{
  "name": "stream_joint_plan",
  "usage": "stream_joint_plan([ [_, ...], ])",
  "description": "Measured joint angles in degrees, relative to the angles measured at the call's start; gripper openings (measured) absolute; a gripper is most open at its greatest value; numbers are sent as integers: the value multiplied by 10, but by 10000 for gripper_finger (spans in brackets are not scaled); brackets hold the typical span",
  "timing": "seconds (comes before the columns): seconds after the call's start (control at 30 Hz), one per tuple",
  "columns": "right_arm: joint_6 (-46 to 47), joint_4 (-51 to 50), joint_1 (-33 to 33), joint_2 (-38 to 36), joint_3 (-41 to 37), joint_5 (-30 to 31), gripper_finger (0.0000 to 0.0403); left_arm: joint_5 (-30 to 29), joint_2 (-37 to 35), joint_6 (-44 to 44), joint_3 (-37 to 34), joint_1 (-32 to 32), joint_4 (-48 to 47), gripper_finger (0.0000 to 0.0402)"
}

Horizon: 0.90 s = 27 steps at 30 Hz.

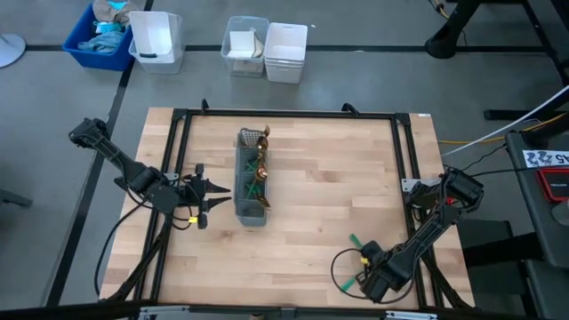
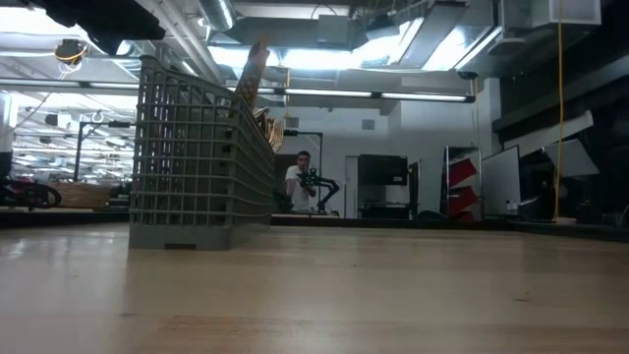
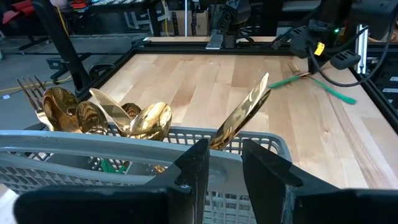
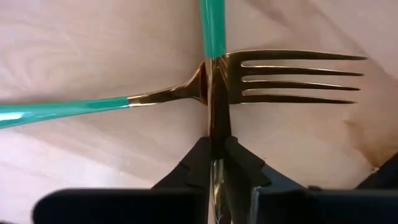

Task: Sort silverware
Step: Put the green table knife into the gray silverware rack

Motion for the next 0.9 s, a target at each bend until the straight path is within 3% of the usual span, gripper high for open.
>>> stream_joint_plan([
  [0.37,-18,8,1,2,29,19,27,0,0,0,0,0,0,88],
  [0.67,-20,13,0,3,55,110,5,0,0,0,0,0,0,88],
  [0.9,-22,12,0,4,56,141,3,0,0,-1,0,0,0,88],
])
